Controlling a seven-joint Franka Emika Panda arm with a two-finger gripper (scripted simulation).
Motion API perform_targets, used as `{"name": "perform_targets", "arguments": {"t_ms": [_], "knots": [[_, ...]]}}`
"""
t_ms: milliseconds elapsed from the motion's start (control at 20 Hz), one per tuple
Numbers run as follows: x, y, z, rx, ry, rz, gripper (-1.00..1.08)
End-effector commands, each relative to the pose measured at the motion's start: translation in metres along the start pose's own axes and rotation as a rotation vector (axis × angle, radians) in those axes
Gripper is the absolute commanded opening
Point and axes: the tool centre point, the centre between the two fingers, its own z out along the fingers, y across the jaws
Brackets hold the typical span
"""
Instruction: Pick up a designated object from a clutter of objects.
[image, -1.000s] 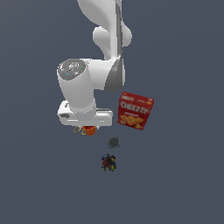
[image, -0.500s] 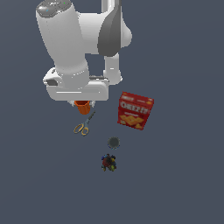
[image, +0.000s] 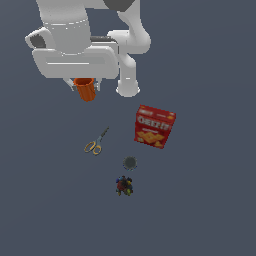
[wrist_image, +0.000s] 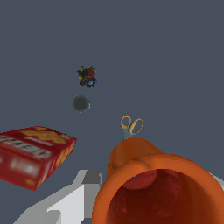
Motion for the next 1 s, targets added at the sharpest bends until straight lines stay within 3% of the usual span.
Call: {"name": "perform_targets", "arguments": {"t_ms": [0, 450, 950], "knots": [[-0.007, 0.003, -0.021, 0.0, -0.001, 0.0, -1.0], [-0.02, 0.009, -0.066, -0.001, -0.001, -0.001, -1.0], [-0.02, 0.01, -0.069, -0.001, -0.001, -0.001, -1.0]]}}
